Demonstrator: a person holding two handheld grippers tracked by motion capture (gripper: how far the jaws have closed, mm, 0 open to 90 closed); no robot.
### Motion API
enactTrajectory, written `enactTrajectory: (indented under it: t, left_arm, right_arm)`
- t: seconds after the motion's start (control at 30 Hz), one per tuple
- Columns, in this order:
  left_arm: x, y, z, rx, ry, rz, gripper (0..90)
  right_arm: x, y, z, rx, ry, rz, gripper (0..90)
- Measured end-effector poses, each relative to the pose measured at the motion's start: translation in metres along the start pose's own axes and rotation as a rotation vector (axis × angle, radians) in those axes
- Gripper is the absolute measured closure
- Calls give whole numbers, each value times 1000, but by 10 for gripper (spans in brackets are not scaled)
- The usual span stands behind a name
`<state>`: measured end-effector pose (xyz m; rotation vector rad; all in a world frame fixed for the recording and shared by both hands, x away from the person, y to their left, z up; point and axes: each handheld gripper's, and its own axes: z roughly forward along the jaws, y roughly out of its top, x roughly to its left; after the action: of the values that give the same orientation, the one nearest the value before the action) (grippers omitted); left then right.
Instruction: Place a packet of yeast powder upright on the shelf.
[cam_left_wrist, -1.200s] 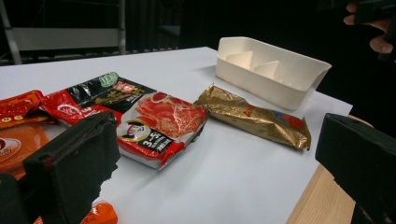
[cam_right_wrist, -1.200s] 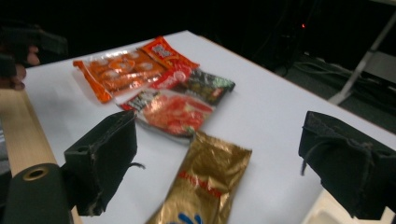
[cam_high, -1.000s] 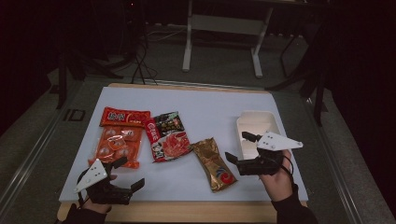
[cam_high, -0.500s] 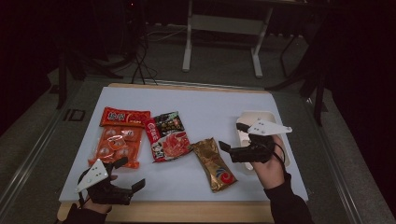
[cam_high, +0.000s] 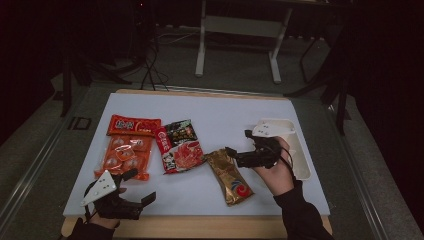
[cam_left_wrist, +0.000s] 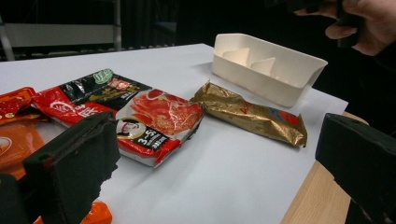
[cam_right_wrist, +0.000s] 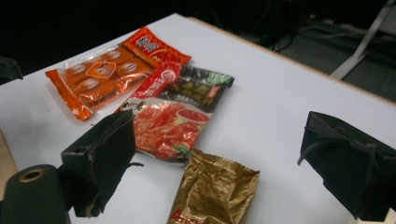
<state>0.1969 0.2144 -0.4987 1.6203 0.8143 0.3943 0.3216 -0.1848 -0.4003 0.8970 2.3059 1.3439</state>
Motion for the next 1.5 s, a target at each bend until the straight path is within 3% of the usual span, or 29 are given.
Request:
enactTrajectory:
  t: [0.13, 0.33, 0.8, 1.1, 1.13, 1.23, 1.33, 1.5]
  left_arm:
    - [1, 0, 0, 1, -2, -2, 0]
    - [0, 0, 0, 3, -5, -2, 0]
    - [0, 0, 0, 9, -11, 0, 0]
    - [0, -1, 1, 16, -13, 2, 0]
    - [0, -1, 2, 22, -13, 5, 0]
    - [0, -1, 2, 21, -14, 3, 0]
    - [0, -1, 2, 24, -13, 1, 0]
    - [0, -1, 2, 26, -17, 2, 0]
  right_arm:
    - [-1, -2, 14, 46, 15, 19, 101]
    - [-5, -8, 35, 100, -5, 49, 126]
    - [-13, -24, 82, 248, -63, 138, 211]
    - [-20, -35, 100, 321, -109, 163, 231]
    - [-23, -39, 107, 340, -107, 184, 253]
    - [-25, -42, 112, 361, -139, 171, 283]
    - [-28, -45, 117, 376, -121, 219, 305]
    - [-27, -49, 126, 415, -132, 199, 376]
